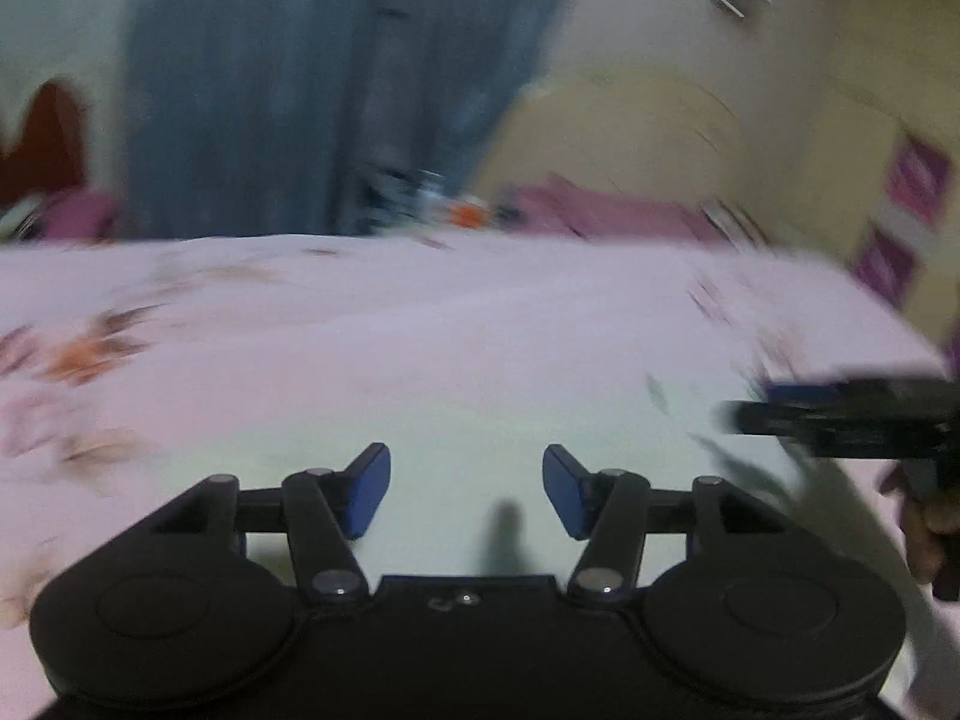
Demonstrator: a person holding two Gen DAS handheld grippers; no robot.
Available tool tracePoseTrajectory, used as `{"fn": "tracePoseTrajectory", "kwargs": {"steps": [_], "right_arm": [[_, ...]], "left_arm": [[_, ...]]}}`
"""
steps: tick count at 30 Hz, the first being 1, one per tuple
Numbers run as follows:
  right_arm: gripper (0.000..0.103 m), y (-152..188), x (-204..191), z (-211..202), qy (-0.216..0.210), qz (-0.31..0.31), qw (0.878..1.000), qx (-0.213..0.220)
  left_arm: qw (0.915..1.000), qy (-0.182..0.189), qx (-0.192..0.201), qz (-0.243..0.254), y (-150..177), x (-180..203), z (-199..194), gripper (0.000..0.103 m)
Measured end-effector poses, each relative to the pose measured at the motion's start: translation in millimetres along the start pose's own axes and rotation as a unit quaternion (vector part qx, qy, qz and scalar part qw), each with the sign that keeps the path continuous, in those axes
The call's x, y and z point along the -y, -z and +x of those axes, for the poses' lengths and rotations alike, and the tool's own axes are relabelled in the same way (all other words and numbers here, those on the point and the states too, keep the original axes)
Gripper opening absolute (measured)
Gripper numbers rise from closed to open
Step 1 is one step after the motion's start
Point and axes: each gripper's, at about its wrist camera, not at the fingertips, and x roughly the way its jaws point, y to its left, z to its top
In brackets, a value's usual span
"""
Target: Fold small clothes
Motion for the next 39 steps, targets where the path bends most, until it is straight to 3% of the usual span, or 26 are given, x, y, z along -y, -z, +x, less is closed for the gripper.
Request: {"fn": "tracePoseTrajectory", "kwargs": {"steps": [3, 6, 8, 9, 11, 12, 13, 16, 18, 20, 22, 24, 28, 30, 32, 35, 39], "right_arm": [[0.058, 9.2, -29.3, 15.0, -0.027, -0.052, 0.998, -0.026], [0.058, 12.2, -16.3, 15.0, -0.016, -0.042, 0.999, -0.024], [0.058, 12.1, 11.2, 13.9, 0.072, -0.02, 0.997, -0.022], [0.058, 14.4, 33.8, 13.6, 0.104, 0.013, 0.994, -0.03], [0.058, 16.3, 61.1, 9.0, 0.083, 0.069, 0.993, -0.04], [0.058, 13.7, 61.2, 3.3, 0.092, 0.066, 0.993, -0.037], [0.058, 10.6, 55.9, -5.2, 0.09, 0.058, 0.994, -0.023], [0.058, 6.8, 23.1, -24.7, 0.029, 0.027, 0.999, 0.011], [0.058, 13.1, -7.2, -25.2, -0.013, -0.014, 1.0, 0.002], [0.058, 21.8, -26.8, -20.9, -0.026, -0.047, 0.999, -0.012], [0.058, 34.5, -32.4, -10.4, -0.01, -0.061, 0.997, -0.038], [0.058, 41.0, -21.3, -7.1, -0.003, -0.045, 0.998, -0.035], [0.058, 32.5, -27.6, -30.1, -0.01, -0.032, 0.999, -0.018], [0.058, 36.2, -45.0, -31.0, -0.021, -0.053, 0.998, -0.03], [0.058, 48.0, -52.2, -26.7, -0.004, -0.073, 0.996, -0.056], [0.058, 50.4, -42.2, -35.2, 0.006, -0.044, 0.997, -0.056], [0.058, 63.4, -17.9, -54.7, 0.052, -0.035, 0.996, -0.061]], "left_arm": [[0.9995, 0.005, -0.028, 0.011, 5.1, 12.0, 20.4, 0.055], [0.9989, -0.035, -0.026, -0.019, 10.6, -12.7, 19.9, 0.055], [0.9959, -0.075, -0.025, -0.043, 17.5, -34.7, 13.4, 0.055], [0.9956, -0.074, -0.023, -0.053, 19.3, -43.7, 9.4, 0.055], [0.9943, -0.08, -0.024, -0.067, 16.0, -47.5, 1.0, 0.055], [0.994, -0.084, -0.019, -0.068, 12.6, -41.7, -3.7, 0.057], [0.9944, -0.081, -0.005, -0.067, 11.7, -33.8, -10.2, 0.058], [0.998, -0.032, 0.015, -0.053, 14.2, -1.2, -21.9, 0.064], [0.9997, -0.008, 0.011, -0.022, 19.7, 27.5, -18.1, 0.067], [0.9999, 0.007, -0.007, -0.003, 29.0, 45.1, -8.9, 0.067], [0.9989, 0.023, -0.042, 0.001, 42.6, 48.0, 4.3, 0.07], [0.9989, 0.0, -0.038, 0.026, 44.6, 53.7, 0.7, 0.068], [0.9998, 0.007, -0.011, 0.017, 43.5, 56.1, -19.7, 0.068], [0.9991, -0.004, -0.034, 0.023, 48.0, 57.1, -11.3, 0.068], [0.9992, -0.011, -0.035, 0.018, 53.1, 56.6, -8.8, 0.068], [0.9992, -0.03, -0.025, 0.008, 57.4, 45.4, -24.7, 0.067], [0.9979, -0.055, -0.017, -0.031, 73.7, 3.0, -43.8, 0.062]]}}
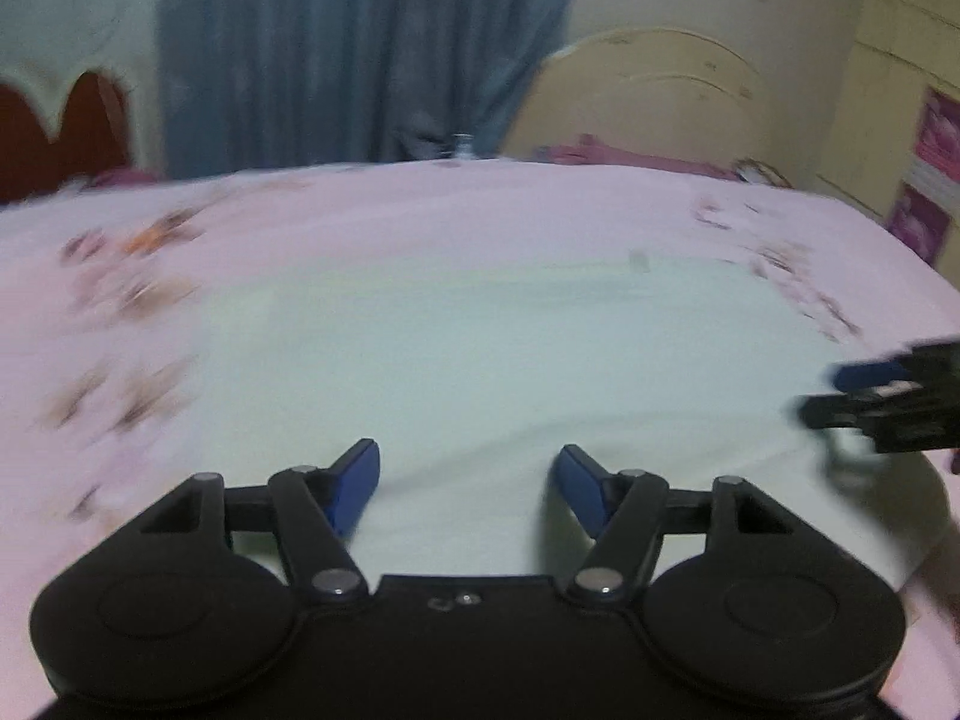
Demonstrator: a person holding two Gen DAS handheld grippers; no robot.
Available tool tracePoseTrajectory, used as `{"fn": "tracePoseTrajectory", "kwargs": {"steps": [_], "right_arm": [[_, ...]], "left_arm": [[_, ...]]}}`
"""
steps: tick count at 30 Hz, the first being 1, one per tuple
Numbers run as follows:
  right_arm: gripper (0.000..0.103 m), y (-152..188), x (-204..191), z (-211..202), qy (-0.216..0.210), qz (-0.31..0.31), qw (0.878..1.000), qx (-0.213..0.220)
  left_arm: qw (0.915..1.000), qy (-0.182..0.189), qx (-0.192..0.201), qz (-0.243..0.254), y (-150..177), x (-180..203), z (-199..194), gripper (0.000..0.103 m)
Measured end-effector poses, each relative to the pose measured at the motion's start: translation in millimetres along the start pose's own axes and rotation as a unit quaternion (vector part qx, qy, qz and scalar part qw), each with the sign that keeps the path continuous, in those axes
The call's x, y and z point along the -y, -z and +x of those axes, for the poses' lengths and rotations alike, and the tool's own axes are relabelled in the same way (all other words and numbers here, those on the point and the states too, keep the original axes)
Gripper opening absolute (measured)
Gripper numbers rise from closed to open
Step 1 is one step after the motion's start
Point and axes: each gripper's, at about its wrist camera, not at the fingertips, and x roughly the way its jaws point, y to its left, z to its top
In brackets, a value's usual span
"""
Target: Fold small clothes
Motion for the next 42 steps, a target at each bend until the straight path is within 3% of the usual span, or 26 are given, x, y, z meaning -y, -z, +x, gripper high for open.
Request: {"fn": "tracePoseTrajectory", "kwargs": {"steps": [1, 5, 9, 10, 12, 14, 16, 19, 23, 27, 32, 34, 38, 42], "right_arm": [[0.058, 4.7, 6.3, -1.1, 0.005, 0.003, 1.0, -0.001], [0.058, 8.8, 12.8, -28.4, -0.001, 0.036, 0.999, 0.02], [0.057, 19.6, -27.3, -52.4, -0.062, 0.02, 0.997, 0.033], [0.04, 26.0, -40.9, -54.4, -0.076, 0.008, 0.997, 0.026], [0.018, 38.4, -62.2, -52.9, -0.099, 0.002, 0.995, 0.003], [0.018, 51.1, -73.0, -50.4, -0.103, 0.003, 0.995, -0.01], [0.018, 60.3, -77.5, -53.2, -0.094, 0.006, 0.996, -0.007], [0.018, 65.8, -76.9, -58.6, -0.087, 0.006, 0.996, -0.009], [0.018, 57.8, -80.6, -65.0, -0.09, 0.008, 0.996, 0.0], [0.018, 58.7, -84.2, -64.5, -0.084, -0.004, 0.996, -0.002], [0.018, 73.8, -43.4, -72.0, -0.01, 0.024, 1.0, -0.014], [0.018, 80.6, -19.9, -77.0, 0.019, 0.05, 0.998, -0.018], [0.018, 83.0, -6.1, -81.0, 0.018, 0.064, 0.998, -0.023], [0.018, 76.8, -9.8, -93.4, 0.028, 0.064, 0.998, 0.006]], "left_arm": [[0.9999, 0.009, 0.004, -0.013, -0.2, -9.7, -5.5, 0.057], [0.999, 0.025, 0.008, -0.035, -3.8, -9.8, -28.6, 0.058], [0.9986, 0.051, 0.013, -0.01, 12.6, 25.5, -49.7, 0.058], [0.9986, 0.053, 0.006, -0.006, 18.1, 35.5, -49.9, 0.058], [0.9987, 0.05, -0.009, 0.007, 32.4, 52.4, -46.0, 0.057], [0.9984, 0.048, -0.029, 0.012, 44.8, 61.5, -40.6, 0.057], [0.9985, 0.039, -0.024, 0.028, 54.7, 69.0, -45.3, 0.057], [0.9985, 0.048, -0.026, 0.003, 53.7, 63.7, -52.1, 0.056], [0.9989, 0.04, -0.017, 0.017, 50.6, 72.1, -54.2, 0.056], [0.9996, 0.022, -0.015, -0.003, 51.9, 62.5, -59.0, 0.055], [0.9986, -0.03, -0.014, -0.041, 62.0, 13.4, -73.1, 0.051], [0.9976, -0.032, -0.012, -0.06, 65.8, -4.0, -78.6, 0.05], [0.9978, -0.031, -0.01, -0.058, 62.5, -2.3, -83.4, 0.051], [0.9983, -0.038, -0.009, -0.044, 60.5, 5.9, -83.3, 0.052]]}}
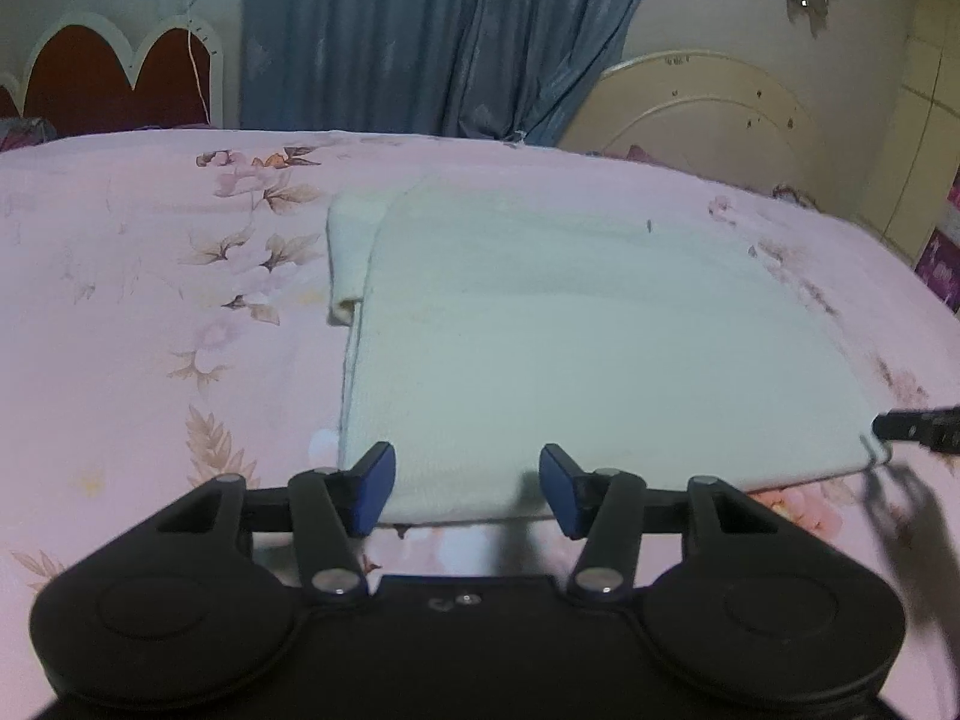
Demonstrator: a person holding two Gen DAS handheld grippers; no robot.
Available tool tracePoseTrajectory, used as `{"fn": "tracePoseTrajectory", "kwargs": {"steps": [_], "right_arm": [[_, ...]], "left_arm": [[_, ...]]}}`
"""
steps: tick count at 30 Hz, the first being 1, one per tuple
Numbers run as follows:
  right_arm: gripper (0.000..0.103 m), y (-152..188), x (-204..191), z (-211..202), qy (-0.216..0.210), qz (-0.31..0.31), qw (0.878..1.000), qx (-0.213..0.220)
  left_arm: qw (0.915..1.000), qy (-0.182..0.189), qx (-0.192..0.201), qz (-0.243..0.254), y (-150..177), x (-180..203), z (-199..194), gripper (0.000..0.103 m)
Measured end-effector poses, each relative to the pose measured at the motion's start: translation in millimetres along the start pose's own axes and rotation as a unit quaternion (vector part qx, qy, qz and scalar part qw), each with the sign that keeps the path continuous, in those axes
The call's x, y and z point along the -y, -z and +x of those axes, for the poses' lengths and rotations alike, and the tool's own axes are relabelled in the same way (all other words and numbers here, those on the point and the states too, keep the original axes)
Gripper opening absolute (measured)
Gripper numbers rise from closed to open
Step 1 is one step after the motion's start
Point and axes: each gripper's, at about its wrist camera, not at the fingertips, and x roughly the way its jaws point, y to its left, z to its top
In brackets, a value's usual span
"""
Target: Fold small clothes
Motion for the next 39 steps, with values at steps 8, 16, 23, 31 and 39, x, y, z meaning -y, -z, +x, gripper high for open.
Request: {"fn": "tracePoseTrajectory", "kwargs": {"steps": [8, 16, 23, 31, 39], "right_arm": [[0.018, 9.4, 17.4, 0.9, 0.014, 0.029, 0.999, -0.012], [0.018, 18.6, 15.4, 6.5, 0.002, 0.04, 0.999, -0.029], [0.018, 18.1, 19.3, 6.9, 0.0, 0.031, 0.999, -0.03], [0.018, 17.3, 21.3, 6.9, -0.007, 0.027, 0.999, -0.033], [0.078, 20.1, 21.8, -40.1, -0.002, 0.047, 0.998, 0.04]], "left_arm": [[0.9999, -0.001, -0.012, 0.006, 7.1, -3.4, 5.7, 0.052], [0.9998, -0.007, -0.012, 0.015, 9.3, -0.6, 5.6, 0.052], [0.9998, -0.005, -0.015, 0.014, 9.3, -1.5, 5.7, 0.053], [0.999, 0.0, -0.025, -0.037, 4.0, -12.7, -6.2, 0.06], [0.9935, 0.028, -0.011, -0.11, 28.7, -6.0, -29.8, 0.06]]}}
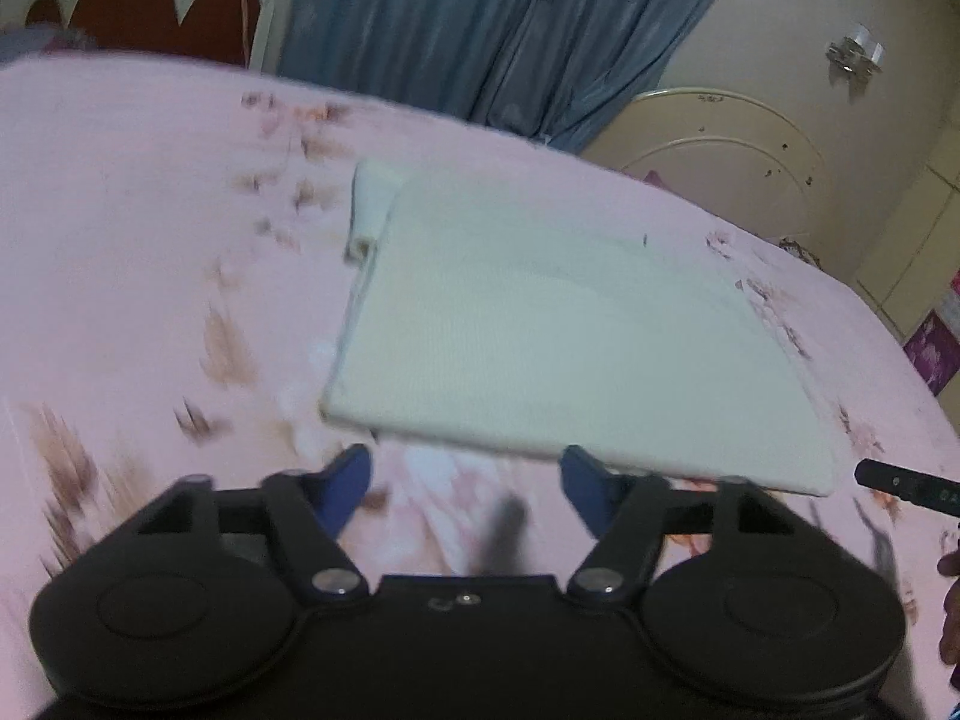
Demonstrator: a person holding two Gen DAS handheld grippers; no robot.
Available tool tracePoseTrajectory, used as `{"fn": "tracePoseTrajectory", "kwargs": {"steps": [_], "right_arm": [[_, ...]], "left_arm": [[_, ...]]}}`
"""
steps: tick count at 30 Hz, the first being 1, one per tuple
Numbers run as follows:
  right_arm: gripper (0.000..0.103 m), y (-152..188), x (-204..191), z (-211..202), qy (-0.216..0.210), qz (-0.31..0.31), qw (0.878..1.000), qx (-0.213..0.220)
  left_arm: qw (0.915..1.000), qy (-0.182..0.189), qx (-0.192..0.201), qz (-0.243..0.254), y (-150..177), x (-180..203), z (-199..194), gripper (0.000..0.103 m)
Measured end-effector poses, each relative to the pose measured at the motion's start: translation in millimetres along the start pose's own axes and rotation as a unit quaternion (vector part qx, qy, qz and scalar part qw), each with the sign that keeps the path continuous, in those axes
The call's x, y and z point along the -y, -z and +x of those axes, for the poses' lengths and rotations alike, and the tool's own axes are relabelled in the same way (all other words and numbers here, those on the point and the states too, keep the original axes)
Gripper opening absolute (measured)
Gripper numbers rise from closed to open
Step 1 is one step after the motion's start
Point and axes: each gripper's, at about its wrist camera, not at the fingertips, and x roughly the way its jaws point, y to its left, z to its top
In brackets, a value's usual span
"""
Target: Fold small clothes
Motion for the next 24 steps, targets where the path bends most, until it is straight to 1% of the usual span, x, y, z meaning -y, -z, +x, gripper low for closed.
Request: {"fn": "tracePoseTrajectory", "kwargs": {"steps": [1, 2, 3, 4, 5, 7, 8, 11, 14, 16, 18, 20, 24], "right_arm": [[0.071, 0.1, -1.0, -3.6, -0.009, 0.003, 1.0, 0.002], [0.061, -0.1, -2.4, -6.3, -0.02, 0.004, 1.0, 0.003], [0.038, -1.1, -4.3, -7.4, -0.027, 0.004, 1.0, 0.002], [0.017, -2.2, -5.6, -8.5, -0.037, 0.007, 0.999, 0.001], [0.012, -4.4, -6.8, -8.4, -0.045, 0.01, 0.999, 0.0], [0.011, -8.6, -9.9, -6.9, -0.054, 0.015, 0.998, -0.001], [0.011, -10.6, -11.9, -5.7, -0.058, 0.015, 0.998, -0.003], [0.011, -16.9, -19.2, 1.9, -0.071, 0.018, 0.997, -0.008], [0.011, -25.2, -31.1, 13.9, -0.083, 0.016, 0.996, -0.013], [0.011, -32.9, -41.2, 26.4, -0.091, 0.011, 0.996, -0.017], [0.011, -40.5, -50.0, 38.8, -0.098, 0.01, 0.995, -0.019], [0.011, -48.9, -60.6, 54.0, -0.107, 0.01, 0.994, -0.021], [0.011, -63.9, -83.3, 86.5, -0.123, 0.007, 0.992, -0.028]], "left_arm": [[0.9997, 0.006, -0.008, -0.023, 2.6, -1.3, 4.1, 0.055], [0.9986, 0.012, -0.01, -0.051, 4.6, -4.0, 7.6, 0.055], [0.9968, 0.019, -0.005, -0.078, 5.8, -7.7, 10.0, 0.055], [0.9941, 0.026, 0.001, -0.105, 6.0, -10.6, 11.5, 0.055], [0.9903, 0.032, 0.007, -0.135, 6.7, -14.1, 12.8, 0.055], [0.9808, 0.046, 0.019, -0.189, 7.5, -21.1, 17.9, 0.055], [0.977, 0.048, 0.025, -0.206, 7.5, -23.2, 21.2, 0.054], [0.9698, 0.05, 0.044, -0.235, 5.0, -26.4, 30.6, 0.054], [0.9606, 0.056, 0.065, -0.264, 2.5, -29.8, 39.5, 0.054], [0.957, 0.059, 0.076, -0.274, -0.3, -31.9, 45.3, 0.054], [0.9544, 0.063, 0.082, -0.28, -4.1, -34.8, 51.5, 0.05], [0.9488, 0.068, 0.087, -0.296, -7.8, -39.5, 59.1, 0.043], [0.9385, 0.08, 0.091, -0.323, -16.1, -49.6, 71.4, 0.036]]}}
